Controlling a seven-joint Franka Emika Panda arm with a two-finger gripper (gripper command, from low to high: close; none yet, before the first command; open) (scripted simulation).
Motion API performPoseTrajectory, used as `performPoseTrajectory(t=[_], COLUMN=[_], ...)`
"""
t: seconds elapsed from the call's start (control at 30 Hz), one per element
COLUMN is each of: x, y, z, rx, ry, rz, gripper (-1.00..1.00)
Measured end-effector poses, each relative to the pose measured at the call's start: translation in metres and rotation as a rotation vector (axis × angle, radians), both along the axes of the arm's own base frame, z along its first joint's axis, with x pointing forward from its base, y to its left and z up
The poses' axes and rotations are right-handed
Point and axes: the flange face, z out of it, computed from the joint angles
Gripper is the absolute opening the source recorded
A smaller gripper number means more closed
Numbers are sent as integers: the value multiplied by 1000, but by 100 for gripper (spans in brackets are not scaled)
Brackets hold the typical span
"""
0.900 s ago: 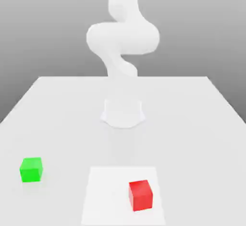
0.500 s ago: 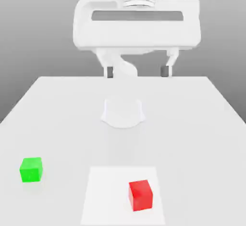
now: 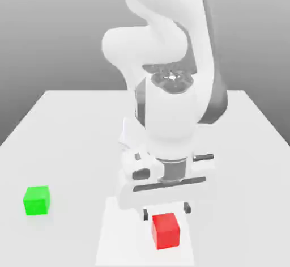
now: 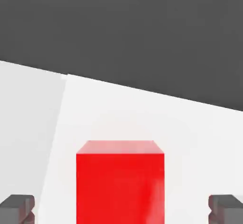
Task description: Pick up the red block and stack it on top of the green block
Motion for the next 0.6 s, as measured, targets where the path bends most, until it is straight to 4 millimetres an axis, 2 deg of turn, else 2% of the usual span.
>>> performPoseTrajectory(t=[0.03, 0.27, 0.43, 0.47, 0.5, 0.6], x=[-1, -1, -1, -1, 0, -4], y=[0, 0, 0, -7, -24, -85], z=[-10, -12, 38, 45, 49, 58], rx=[0, 0, 0, -2, -6, -15], ry=[0, 1, 1, 1, 0, -1], rz=[0, 0, 0, -16, -52, -189], gripper=[-100, -100, -100, -100, -100, -100])
